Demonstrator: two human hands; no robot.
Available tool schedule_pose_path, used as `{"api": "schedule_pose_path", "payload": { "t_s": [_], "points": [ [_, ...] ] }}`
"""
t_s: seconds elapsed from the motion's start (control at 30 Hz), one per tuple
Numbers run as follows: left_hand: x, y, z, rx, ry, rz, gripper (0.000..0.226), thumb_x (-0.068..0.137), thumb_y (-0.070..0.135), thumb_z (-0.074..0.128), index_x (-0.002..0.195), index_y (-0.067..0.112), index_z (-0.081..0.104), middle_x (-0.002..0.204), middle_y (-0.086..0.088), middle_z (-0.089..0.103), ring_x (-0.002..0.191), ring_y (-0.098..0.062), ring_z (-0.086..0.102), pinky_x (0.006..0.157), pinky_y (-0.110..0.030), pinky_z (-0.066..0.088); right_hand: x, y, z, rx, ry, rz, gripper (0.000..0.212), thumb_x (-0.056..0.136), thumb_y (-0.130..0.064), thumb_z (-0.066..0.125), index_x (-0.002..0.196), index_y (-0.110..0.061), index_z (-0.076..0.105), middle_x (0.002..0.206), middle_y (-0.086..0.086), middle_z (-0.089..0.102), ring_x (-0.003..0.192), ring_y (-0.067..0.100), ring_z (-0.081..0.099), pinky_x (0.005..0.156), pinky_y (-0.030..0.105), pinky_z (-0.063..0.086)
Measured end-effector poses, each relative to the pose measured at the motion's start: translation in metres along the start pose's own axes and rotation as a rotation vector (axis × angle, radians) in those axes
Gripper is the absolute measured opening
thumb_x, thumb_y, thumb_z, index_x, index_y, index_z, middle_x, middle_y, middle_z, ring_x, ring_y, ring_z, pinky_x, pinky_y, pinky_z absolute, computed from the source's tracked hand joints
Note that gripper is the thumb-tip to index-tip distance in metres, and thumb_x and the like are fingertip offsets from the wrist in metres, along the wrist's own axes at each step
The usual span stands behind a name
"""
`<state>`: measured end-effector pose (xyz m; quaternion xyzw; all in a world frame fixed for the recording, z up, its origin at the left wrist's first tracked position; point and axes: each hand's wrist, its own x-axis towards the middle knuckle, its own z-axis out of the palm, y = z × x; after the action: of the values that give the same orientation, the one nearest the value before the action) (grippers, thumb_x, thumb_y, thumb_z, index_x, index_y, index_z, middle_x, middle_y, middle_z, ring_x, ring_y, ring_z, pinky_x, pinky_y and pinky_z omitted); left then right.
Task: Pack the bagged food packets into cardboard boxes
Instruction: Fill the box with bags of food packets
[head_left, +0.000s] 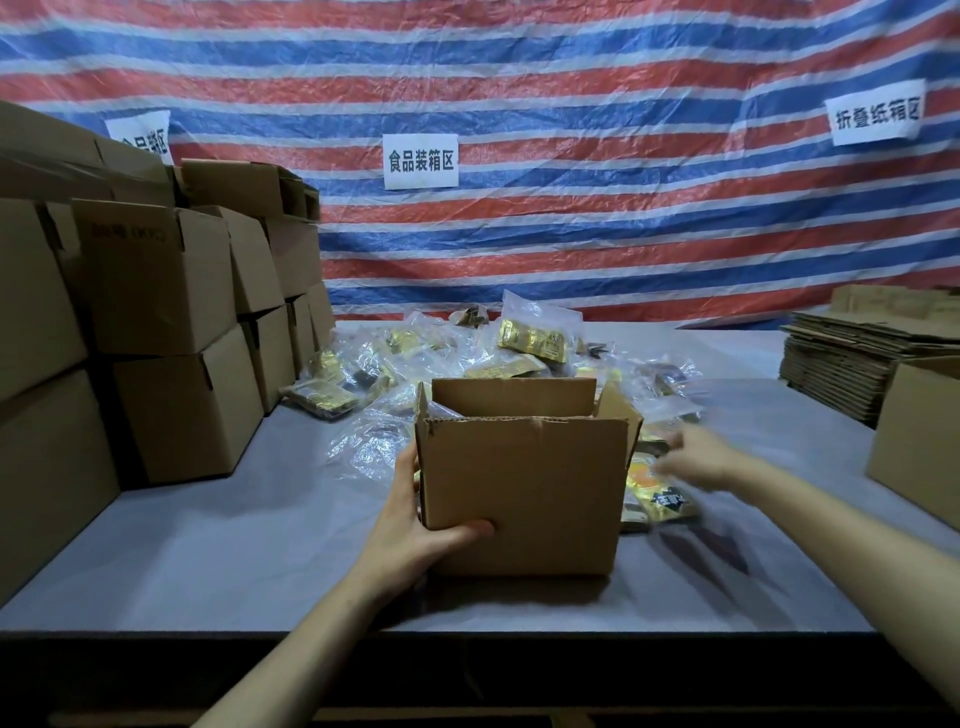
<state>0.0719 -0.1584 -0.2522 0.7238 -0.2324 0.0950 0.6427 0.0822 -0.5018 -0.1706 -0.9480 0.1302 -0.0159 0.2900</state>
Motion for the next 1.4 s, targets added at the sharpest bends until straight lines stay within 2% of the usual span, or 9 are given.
{"api": "schedule_pose_path", "payload": {
  "t_s": [0.17, 0.27, 0.5, 0.67, 0.77, 0.87, 1.03, 1.23, 1.4],
  "points": [
    [0.002, -0.002, -0.001, 0.024, 0.002, 0.006, 0.097, 0.052, 0.042, 0.092, 0.133, 0.041, 0.038, 0.115, 0.023, 0.068, 0.107, 0.0, 0.067, 0.084, -0.012, 0.05, 0.001, 0.025, 0.026, -0.032, 0.043, 0.124, 0.046, 0.076, -0.036, 0.085, 0.063, -0.015, 0.047, 0.065, 0.003, 0.047, 0.064, 0.021, 0.044, 0.061, 0.031, 0.034],
    [0.002, -0.003, -0.001, 0.029, 0.008, 0.017, 0.101, 0.054, 0.041, 0.091, 0.139, 0.033, 0.037, 0.117, 0.024, 0.067, 0.109, 0.001, 0.066, 0.084, -0.01, 0.05, 0.0, 0.021, 0.019, 0.163, 0.122, 0.166, 0.042, 0.064, -0.019, 0.093, 0.055, -0.011, 0.053, 0.058, 0.005, 0.052, 0.057, 0.021, 0.045, 0.054, 0.029, 0.035],
    [0.002, -0.004, -0.002, 0.05, 0.008, 0.027, 0.1, 0.054, 0.045, 0.091, 0.138, 0.038, 0.037, 0.118, 0.027, 0.065, 0.112, 0.004, 0.063, 0.088, -0.011, 0.05, -0.001, 0.038, 0.007, 0.355, 0.32, 0.183, 0.049, 0.063, -0.004, 0.088, 0.098, -0.013, 0.055, 0.098, 0.009, 0.063, 0.086, 0.026, 0.057, 0.061, 0.032, 0.04],
    [0.003, -0.005, -0.001, 0.049, 0.013, 0.037, 0.095, 0.056, 0.045, 0.091, 0.135, 0.041, 0.039, 0.119, 0.028, 0.064, 0.111, 0.006, 0.063, 0.085, -0.007, 0.048, -0.005, 0.057, -0.003, 0.049, 0.453, 0.178, 0.043, 0.077, -0.007, 0.075, 0.116, -0.02, 0.064, 0.124, 0.01, 0.064, 0.115, 0.034, 0.056, 0.095, 0.039, 0.045],
    [0.003, -0.006, -0.001, 0.04, 0.016, 0.035, 0.095, 0.056, 0.044, 0.092, 0.134, 0.045, 0.039, 0.12, 0.026, 0.065, 0.112, 0.003, 0.063, 0.086, -0.009, 0.049, -0.006, 0.056, -0.005, -0.049, 0.541, 0.076, 0.031, 0.083, -0.015, 0.068, 0.112, -0.025, 0.066, 0.127, 0.009, 0.064, 0.116, 0.034, 0.056, 0.094, 0.04, 0.044],
    [0.003, -0.005, -0.001, 0.043, 0.021, 0.038, 0.088, 0.056, 0.043, 0.092, 0.127, 0.057, 0.042, 0.12, 0.024, 0.066, 0.113, 0.001, 0.064, 0.086, -0.011, 0.05, -0.005, 0.049, 0.0, 0.064, 0.334, -0.157, 0.036, 0.088, -0.037, 0.073, 0.121, -0.027, 0.065, 0.131, 0.003, 0.063, 0.113, 0.02, 0.056, 0.09, 0.038, 0.046],
    [0.002, -0.005, 0.0, 0.036, 0.021, 0.044, 0.088, 0.057, 0.041, 0.093, 0.127, 0.059, 0.043, 0.121, 0.021, 0.067, 0.113, -0.002, 0.065, 0.086, -0.012, 0.051, -0.006, 0.033, 0.019, -0.259, -0.104, -0.32, 0.09, 0.086, -0.057, 0.07, 0.157, -0.042, 0.018, 0.163, -0.003, 0.03, 0.148, 0.022, 0.031, 0.12, 0.05, 0.028],
    [0.003, -0.007, -0.001, 0.033, 0.016, 0.027, 0.09, 0.054, 0.045, 0.093, 0.128, 0.057, 0.042, 0.121, 0.019, 0.067, 0.115, -0.004, 0.065, 0.091, -0.019, 0.053, -0.017, 0.028, 0.008, -0.435, -0.035, -0.221, 0.039, 0.079, -0.019, 0.061, 0.111, -0.04, 0.059, 0.126, 0.002, 0.058, 0.12, 0.025, 0.053, 0.096, 0.037, 0.046],
    [0.002, -0.005, 0.0, 0.014, 0.023, 0.015, 0.086, 0.053, 0.046, 0.093, 0.121, 0.065, 0.044, 0.12, 0.02, 0.068, 0.113, -0.003, 0.066, 0.088, -0.017, 0.054, -0.029, 0.029, -0.011, -0.601, 0.036, 0.07, 0.02, 0.079, -0.038, 0.049, 0.085, -0.02, 0.057, 0.101, 0.003, 0.064, 0.092, 0.028, 0.057, 0.074, 0.033, 0.041]
  ]
}}
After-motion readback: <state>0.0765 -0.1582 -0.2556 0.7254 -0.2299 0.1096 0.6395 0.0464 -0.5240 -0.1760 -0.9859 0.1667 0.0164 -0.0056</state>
